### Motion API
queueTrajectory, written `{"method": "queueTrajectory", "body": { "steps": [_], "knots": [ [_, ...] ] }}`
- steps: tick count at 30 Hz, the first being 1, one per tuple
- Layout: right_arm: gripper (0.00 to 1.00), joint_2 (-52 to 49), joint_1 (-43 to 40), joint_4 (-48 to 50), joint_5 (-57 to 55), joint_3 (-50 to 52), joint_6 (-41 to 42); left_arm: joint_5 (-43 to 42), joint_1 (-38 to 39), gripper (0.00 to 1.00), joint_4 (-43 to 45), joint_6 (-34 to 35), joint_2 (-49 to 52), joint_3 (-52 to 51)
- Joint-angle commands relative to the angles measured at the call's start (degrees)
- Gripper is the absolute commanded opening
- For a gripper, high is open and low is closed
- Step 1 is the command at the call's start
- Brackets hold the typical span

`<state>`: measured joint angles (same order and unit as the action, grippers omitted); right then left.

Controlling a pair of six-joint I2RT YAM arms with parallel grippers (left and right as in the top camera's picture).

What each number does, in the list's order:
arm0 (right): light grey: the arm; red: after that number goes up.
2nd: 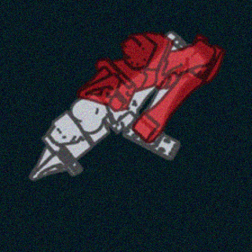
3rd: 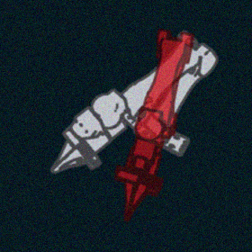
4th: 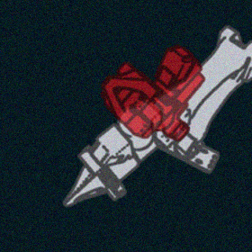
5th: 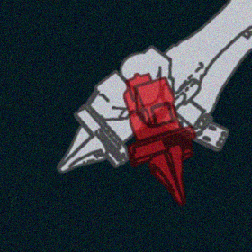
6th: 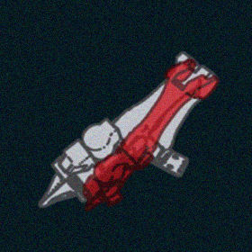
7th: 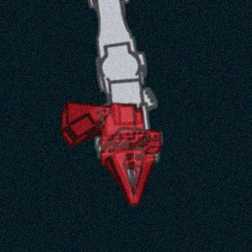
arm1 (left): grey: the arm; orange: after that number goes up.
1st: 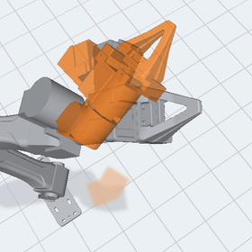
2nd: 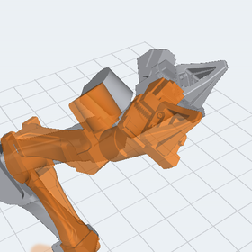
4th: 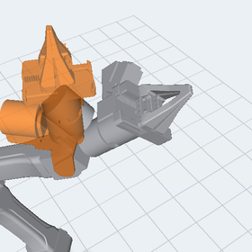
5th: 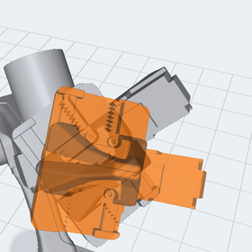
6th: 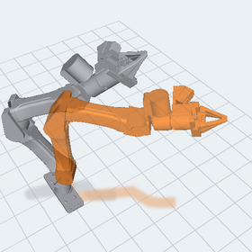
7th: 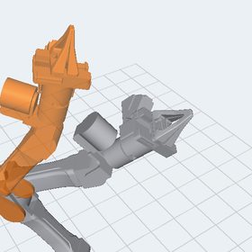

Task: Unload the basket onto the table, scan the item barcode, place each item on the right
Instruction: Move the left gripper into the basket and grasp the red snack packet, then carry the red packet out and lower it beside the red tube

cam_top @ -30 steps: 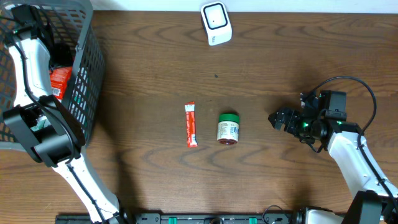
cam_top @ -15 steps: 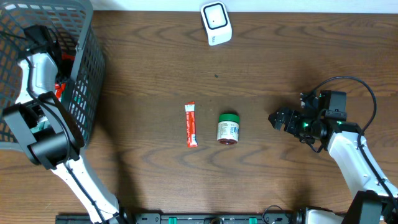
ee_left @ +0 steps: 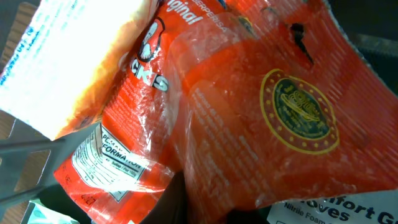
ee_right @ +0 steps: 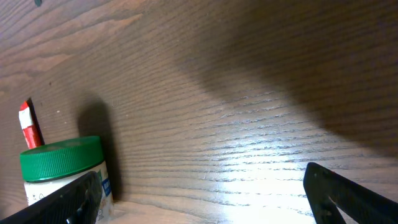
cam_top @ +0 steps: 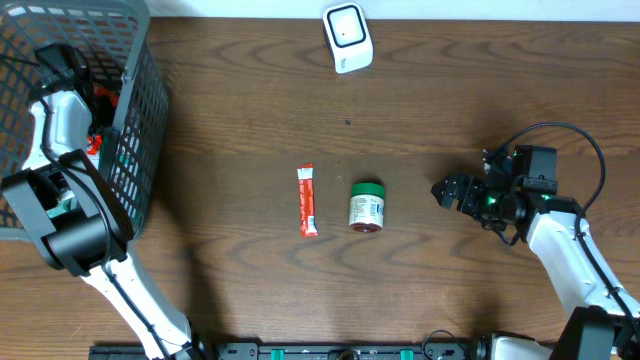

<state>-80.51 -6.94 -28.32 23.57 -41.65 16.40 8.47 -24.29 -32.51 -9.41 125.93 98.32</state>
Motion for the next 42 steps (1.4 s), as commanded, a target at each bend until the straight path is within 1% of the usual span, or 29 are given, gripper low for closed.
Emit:
{"method": "queueTrajectory", "body": {
  "steps": [1,8,12,16,19,21,23,26,30,33,37,39,42],
  "knots": [
    [0.99,0.7,-0.5,0.0,0.2,-0.7,0.7,-1.8,-0.3,0.07,-0.7,2.6,-2.1,-0.8],
    [0.99,0.7,-0.5,0.0,0.2,-0.7,0.7,-1.8,-0.3,0.07,-0.9,9.2,-17.5,-0.7],
    [0.99,0.7,-0.5,0.0,0.2,-0.7,0.7,-1.8,-0.3,0.07,-2.6,14.6,-25.4,-0.7],
    [0.99,0.7,-0.5,0.0,0.2,-0.7,0.7,-1.8,0.2,0.07,-3.6,16.9,-33.4,-0.7],
    [0.99,0.7,-0.5,0.0,0.2,-0.7,0.7,-1.8,1.4,0.07,-5.4,18.5,-39.8,-0.7],
    [0.99,0.7,-0.5,0.0,0.2,-0.7,0.7,-1.8,3.1,0.07,-8.1,20.9,-44.1,-0.7],
    [0.99,0.7,-0.5,0.0,0.2,-0.7,0.7,-4.2,5.5,0.07,-11.6,21.8,-48.0,-0.7],
    [0.99,0.7,-0.5,0.0,0.2,-0.7,0.7,-10.7,9.4,0.07,-16.7,22.3,-52.1,-0.7],
    [0.99,0.7,-0.5,0.0,0.2,-0.7,0.7,-17.6,15.9,0.07,-23.7,25.6,-54.8,-0.8],
    [0.99,0.7,-0.5,0.0,0.2,-0.7,0.7,-19.1,22.7,0.07,-29.2,29.4,-54.6,-2.5],
    [0.99,0.7,-0.5,0.0,0.2,-0.7,0.7,-18.9,31.2,0.07,-29.6,33.3,-53.1,-9.4],
    [0.99,0.7,-0.5,0.0,0.3,-0.7,0.7,-18.9,34.0,0.07,-28.8,34.9,-52.1,-13.1],
    [0.99,0.7,-0.5,0.0,0.2,-0.7,0.7,-16.6,37.7,0.07,-27.3,38.0,-49.9,-19.1]
  ]
}}
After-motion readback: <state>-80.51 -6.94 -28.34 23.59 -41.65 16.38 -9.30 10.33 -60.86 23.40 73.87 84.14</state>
